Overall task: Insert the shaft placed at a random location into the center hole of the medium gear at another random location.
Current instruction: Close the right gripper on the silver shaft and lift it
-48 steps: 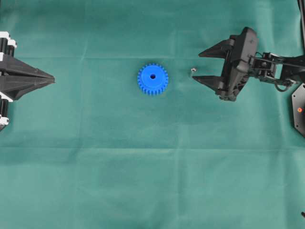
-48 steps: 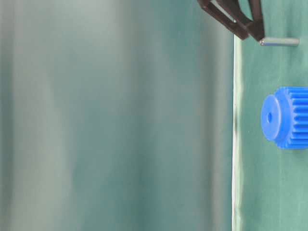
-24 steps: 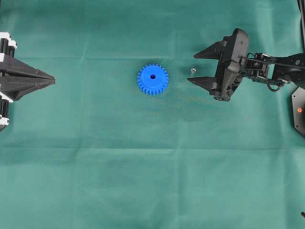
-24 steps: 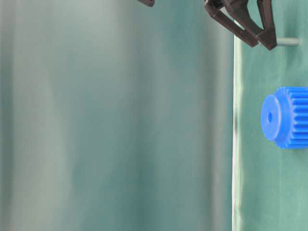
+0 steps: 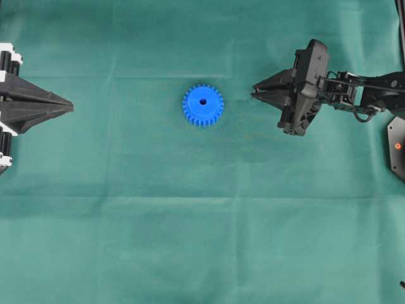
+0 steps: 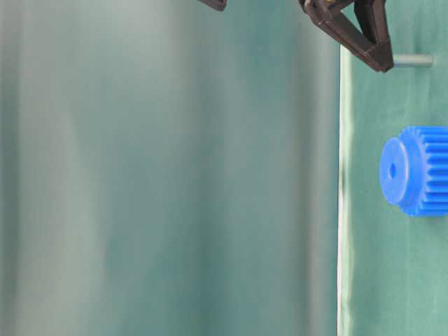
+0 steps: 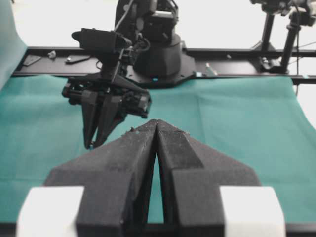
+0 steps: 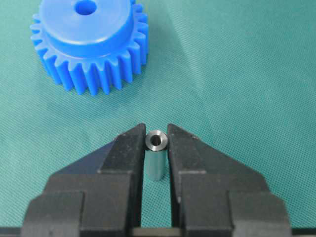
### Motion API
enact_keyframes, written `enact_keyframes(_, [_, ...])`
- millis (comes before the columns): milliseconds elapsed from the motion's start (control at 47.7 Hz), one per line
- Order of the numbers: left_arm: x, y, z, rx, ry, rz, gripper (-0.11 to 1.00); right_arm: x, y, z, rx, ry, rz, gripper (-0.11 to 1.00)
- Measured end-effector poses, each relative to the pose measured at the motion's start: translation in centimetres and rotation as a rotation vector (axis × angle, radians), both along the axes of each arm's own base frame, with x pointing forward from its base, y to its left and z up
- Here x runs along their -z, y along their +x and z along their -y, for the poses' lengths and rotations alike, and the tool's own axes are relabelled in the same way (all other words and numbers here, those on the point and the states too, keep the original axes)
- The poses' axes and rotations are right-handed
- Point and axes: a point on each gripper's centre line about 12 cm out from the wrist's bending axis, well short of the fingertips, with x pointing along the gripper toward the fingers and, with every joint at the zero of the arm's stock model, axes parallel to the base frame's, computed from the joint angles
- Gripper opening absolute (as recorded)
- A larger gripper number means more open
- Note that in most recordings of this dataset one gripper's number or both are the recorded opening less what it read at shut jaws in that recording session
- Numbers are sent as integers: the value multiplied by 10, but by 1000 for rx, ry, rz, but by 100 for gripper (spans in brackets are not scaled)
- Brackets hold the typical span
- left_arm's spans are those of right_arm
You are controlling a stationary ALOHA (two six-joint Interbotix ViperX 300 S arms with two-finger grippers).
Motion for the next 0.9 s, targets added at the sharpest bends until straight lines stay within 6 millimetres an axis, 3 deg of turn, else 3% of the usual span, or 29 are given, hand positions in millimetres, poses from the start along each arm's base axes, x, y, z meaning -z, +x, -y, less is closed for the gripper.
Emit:
enact_keyframes(293, [0,0,0,0,0,-2,0,-4,0,0,1,-2,11,14])
enact_keyframes(775, [1,0,0,0,0,-11,0,-55,1,-6,-21,-10,43,14])
enact_keyframes(901, [2,0,0,0,-2,-15,0,-58,1,-6,-21,-8,36,14])
